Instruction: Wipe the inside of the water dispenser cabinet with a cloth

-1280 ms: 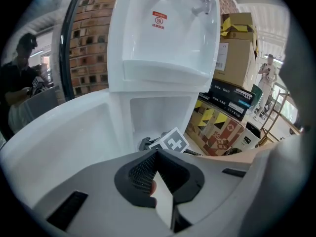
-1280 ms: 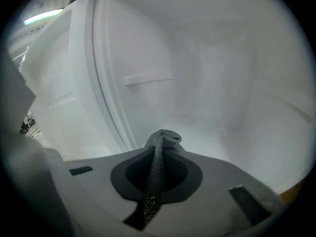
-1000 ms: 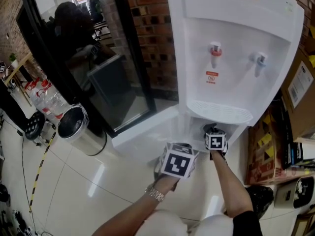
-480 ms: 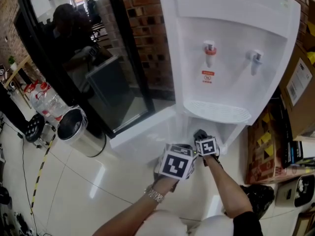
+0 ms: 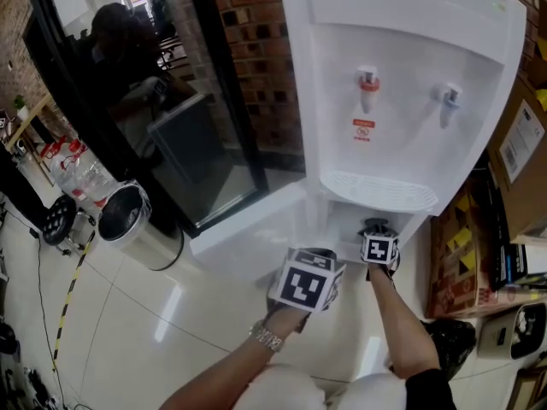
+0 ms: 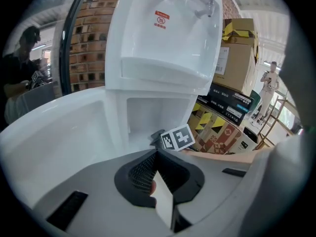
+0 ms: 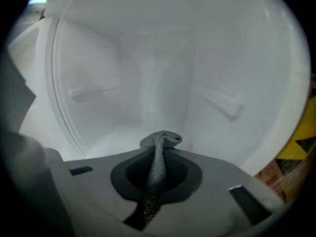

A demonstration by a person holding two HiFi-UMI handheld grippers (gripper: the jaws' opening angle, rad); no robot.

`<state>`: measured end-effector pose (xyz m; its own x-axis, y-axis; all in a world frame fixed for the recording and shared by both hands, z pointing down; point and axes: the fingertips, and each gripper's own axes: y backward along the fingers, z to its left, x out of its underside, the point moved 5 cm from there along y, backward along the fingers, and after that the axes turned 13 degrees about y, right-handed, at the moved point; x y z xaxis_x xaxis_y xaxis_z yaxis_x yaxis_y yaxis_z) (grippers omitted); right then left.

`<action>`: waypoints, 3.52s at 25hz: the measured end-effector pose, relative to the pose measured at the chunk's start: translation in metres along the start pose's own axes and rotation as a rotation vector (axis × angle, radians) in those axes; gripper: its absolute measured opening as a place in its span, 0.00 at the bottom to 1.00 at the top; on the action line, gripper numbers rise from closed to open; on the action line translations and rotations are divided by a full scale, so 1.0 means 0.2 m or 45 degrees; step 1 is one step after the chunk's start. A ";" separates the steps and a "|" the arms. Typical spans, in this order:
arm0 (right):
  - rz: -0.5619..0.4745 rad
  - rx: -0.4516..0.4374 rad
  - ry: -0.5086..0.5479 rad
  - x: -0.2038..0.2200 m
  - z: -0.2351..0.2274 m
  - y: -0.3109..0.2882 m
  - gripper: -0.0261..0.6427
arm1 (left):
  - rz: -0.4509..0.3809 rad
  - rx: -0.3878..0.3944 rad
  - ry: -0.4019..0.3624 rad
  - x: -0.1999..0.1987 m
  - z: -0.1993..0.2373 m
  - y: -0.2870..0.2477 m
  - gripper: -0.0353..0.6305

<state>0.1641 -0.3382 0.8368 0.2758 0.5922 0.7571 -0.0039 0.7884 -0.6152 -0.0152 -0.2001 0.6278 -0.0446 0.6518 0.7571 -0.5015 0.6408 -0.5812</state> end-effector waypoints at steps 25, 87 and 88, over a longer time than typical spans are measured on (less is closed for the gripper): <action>0.106 -0.007 -0.134 0.15 0.03 0.04 0.06 | -0.024 0.057 -0.015 -0.03 -0.05 0.03 0.06; -0.004 -0.424 -0.035 -0.31 0.38 1.00 0.06 | -0.147 -0.081 0.106 -0.31 -0.18 0.38 0.06; 0.015 -0.406 -0.045 -0.35 0.34 1.13 0.06 | -0.128 -0.072 0.112 -0.37 -0.24 0.44 0.05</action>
<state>0.0788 -0.1895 0.6589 0.2442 0.6106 0.7533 0.2962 0.6928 -0.6575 -0.0149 -0.1722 0.5057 0.0805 0.6142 0.7850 -0.4499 0.7252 -0.5213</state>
